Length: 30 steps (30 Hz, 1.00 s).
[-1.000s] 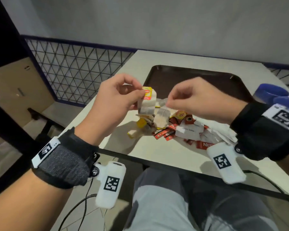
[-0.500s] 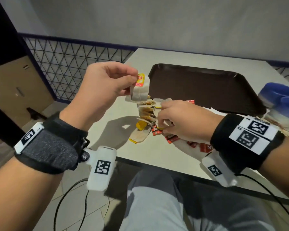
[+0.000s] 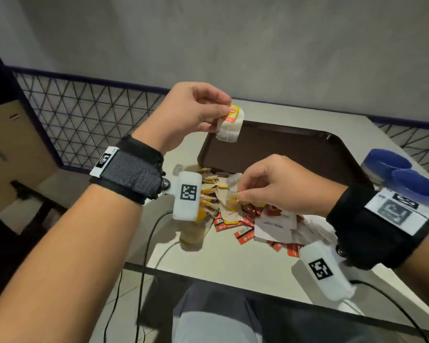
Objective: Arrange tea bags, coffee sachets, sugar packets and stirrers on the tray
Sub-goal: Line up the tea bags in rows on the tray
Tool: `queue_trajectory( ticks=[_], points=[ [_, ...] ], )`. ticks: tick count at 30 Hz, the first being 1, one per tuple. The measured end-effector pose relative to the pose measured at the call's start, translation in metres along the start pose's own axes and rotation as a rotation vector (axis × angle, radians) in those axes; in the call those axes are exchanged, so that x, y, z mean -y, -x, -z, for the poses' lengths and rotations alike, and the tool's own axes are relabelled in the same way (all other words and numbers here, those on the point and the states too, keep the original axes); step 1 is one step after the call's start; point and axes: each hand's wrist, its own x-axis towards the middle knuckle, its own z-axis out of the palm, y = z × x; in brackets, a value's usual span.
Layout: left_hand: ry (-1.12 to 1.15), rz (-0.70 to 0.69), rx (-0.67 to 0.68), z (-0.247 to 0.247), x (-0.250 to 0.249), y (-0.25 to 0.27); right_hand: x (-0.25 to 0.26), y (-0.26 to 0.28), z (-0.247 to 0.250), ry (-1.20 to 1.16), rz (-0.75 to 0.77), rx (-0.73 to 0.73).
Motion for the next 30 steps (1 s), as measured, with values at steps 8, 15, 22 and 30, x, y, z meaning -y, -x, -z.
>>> queue_trajectory(
  ticks=[8, 15, 22, 30],
  points=[
    [-0.006, 0.008, 0.009, 0.003, 0.029, -0.025, 0.0, -0.024, 0.049, -0.34, 0.055, -0.141],
    [0.154, -0.008, 0.011, 0.002, 0.035, -0.027, -0.006, -0.072, 0.067, -0.413, 0.072, -0.292],
    [0.267, 0.001, -0.053, 0.003, 0.041, -0.023, -0.01, -0.097, 0.059, -0.424, 0.06, -0.331],
    [0.273, -0.017, -0.029, 0.003, 0.042, -0.019, -0.008, -0.106, 0.058, -0.331, 0.026, -0.351]
  ],
)
